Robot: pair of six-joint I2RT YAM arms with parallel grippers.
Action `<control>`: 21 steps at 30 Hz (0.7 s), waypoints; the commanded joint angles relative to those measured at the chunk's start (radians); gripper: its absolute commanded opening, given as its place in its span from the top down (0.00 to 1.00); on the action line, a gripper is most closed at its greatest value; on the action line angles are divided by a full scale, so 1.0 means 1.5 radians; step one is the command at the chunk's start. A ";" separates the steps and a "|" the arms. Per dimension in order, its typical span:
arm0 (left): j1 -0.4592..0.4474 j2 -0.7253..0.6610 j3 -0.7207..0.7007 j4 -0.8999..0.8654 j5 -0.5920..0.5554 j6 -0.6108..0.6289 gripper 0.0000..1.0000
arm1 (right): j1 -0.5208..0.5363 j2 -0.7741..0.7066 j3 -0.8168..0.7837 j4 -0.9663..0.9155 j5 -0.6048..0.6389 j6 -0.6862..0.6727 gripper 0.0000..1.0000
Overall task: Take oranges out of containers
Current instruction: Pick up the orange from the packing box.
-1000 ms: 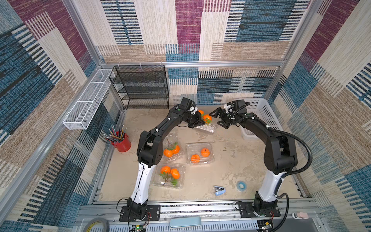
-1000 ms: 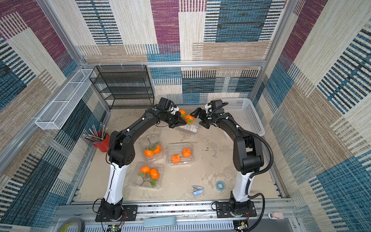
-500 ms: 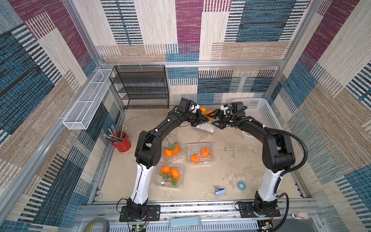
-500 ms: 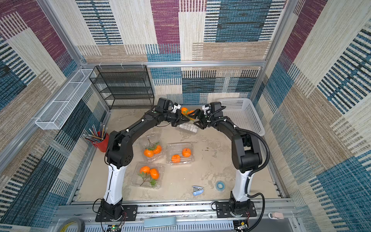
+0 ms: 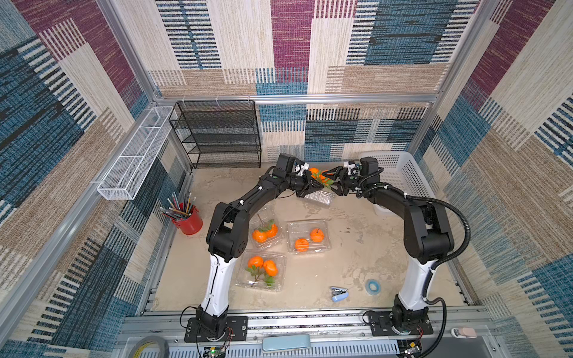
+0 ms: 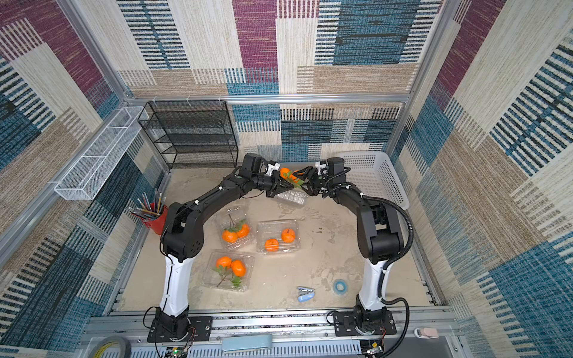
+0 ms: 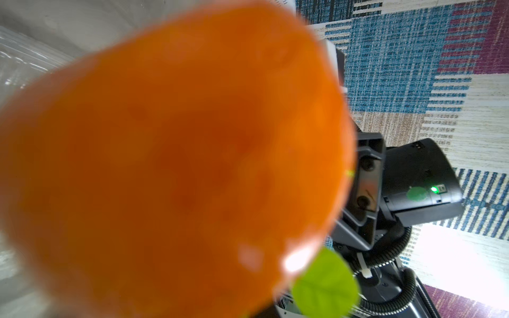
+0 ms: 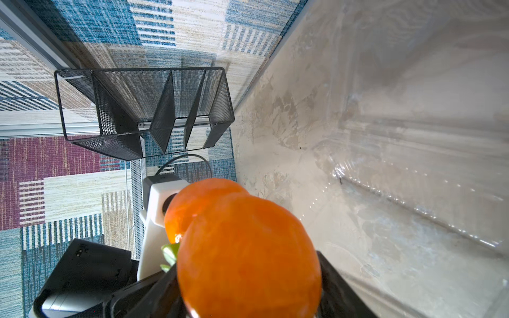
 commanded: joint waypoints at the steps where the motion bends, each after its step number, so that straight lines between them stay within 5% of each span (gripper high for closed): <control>1: -0.001 -0.007 -0.002 0.040 0.016 -0.017 1.00 | 0.001 0.004 0.004 0.034 -0.001 0.022 0.34; 11: -0.007 -0.006 -0.009 0.056 0.016 -0.032 0.99 | 0.000 -0.007 0.001 0.021 0.020 0.019 0.41; 21: 0.003 -0.028 -0.027 -0.004 -0.017 -0.003 0.71 | -0.020 -0.019 0.014 -0.008 0.053 0.009 0.44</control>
